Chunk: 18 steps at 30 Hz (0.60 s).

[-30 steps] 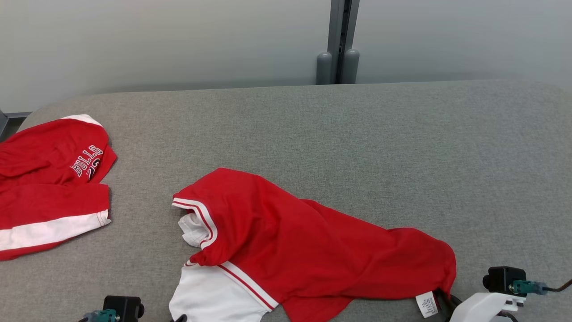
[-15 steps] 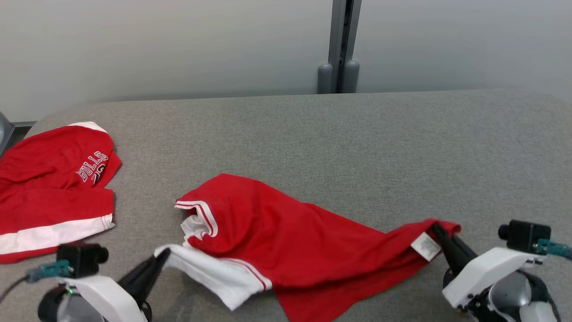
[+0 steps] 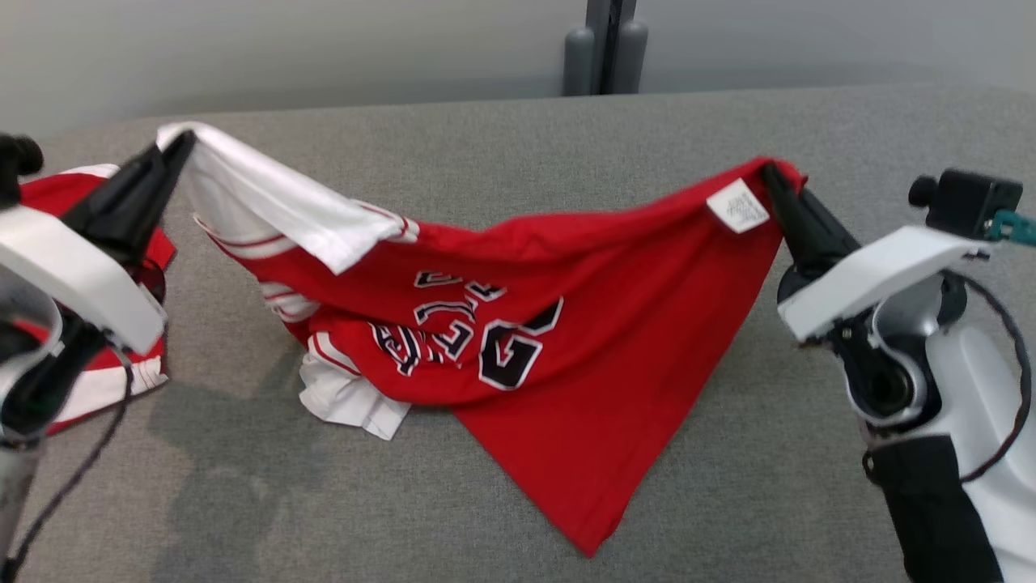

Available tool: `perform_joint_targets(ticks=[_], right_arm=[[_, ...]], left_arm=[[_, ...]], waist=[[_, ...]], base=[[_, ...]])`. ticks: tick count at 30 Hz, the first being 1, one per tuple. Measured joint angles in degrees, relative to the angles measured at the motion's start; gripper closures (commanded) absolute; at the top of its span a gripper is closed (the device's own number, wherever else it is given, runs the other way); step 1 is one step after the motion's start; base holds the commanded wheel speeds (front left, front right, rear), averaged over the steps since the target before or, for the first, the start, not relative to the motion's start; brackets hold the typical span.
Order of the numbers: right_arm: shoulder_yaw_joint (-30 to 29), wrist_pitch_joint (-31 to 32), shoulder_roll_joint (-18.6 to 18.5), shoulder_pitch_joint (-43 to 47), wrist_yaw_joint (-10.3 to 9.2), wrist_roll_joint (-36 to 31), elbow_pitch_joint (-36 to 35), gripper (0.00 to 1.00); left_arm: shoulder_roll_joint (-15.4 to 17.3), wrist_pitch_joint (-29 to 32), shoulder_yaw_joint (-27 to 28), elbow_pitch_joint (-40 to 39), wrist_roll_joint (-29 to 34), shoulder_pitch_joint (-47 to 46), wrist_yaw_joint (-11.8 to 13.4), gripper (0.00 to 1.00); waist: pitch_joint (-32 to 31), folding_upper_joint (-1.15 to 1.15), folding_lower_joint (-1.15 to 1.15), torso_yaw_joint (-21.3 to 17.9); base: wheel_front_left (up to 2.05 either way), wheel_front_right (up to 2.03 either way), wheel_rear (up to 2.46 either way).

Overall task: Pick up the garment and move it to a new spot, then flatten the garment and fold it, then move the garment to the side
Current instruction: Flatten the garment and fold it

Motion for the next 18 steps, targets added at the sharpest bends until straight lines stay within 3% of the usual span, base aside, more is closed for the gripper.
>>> perform_joint_targets(ticks=[7, 18], right_arm=[[1.6, -3.8, -0.5, -18.5, 0.00, 1.6, 7.4, 1.00], [0.9, -12.7, -0.3, -44.9, 0.04, -0.9, 19.2, 1.00]], left_arm=[[7.3, -5.1, -7.8, 7.0, -3.2, -18.7, 0.0, 1.00], [10.6, -12.0, -15.5, 21.7, -8.9, -49.3, -0.1, 1.00]], waist=[[6.4, 0.00, 0.00, -1.0], [16.8, 0.00, 0.00, -1.9]], base=[[0.00, 0.00, 0.00], [0.00, 0.00, 0.00]])
